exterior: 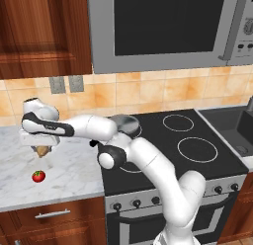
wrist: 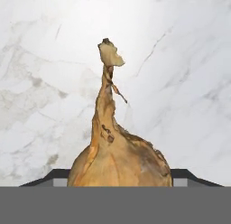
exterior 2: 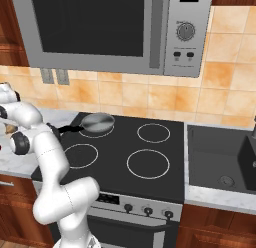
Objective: Place the pan on the rear left burner on the stove. Then place the tomato and the onion in the pan and turn on the rear left burner.
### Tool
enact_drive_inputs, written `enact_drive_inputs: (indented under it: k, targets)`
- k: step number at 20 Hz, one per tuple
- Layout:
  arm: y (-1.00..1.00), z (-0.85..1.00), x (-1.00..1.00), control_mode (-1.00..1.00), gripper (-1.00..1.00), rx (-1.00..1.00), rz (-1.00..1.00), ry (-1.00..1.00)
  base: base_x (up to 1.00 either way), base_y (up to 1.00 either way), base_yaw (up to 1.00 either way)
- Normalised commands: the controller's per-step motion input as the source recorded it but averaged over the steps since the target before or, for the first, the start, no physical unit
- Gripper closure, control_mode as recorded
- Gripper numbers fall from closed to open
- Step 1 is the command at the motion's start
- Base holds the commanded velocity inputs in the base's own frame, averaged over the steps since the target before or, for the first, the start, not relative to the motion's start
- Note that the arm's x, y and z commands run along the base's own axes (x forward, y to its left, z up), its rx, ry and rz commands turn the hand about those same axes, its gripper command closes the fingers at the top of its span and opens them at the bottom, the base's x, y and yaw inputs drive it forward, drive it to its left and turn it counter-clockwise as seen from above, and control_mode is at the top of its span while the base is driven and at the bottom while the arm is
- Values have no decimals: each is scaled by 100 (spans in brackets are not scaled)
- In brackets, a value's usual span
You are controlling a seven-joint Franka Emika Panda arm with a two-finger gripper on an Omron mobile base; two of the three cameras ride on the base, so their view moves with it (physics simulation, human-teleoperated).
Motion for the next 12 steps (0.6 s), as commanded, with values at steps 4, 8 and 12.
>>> enact_drive_inputs:
  k: [4,8,12]
  targets:
    - [-55,10,-11,-100,100,-9,0,0,0,0,0]
    - [-56,0,-15,-100,100,-8,0,0,0,0,0]
    - [-61,1,-12,-100,100,-7,0,0,0,0,0]
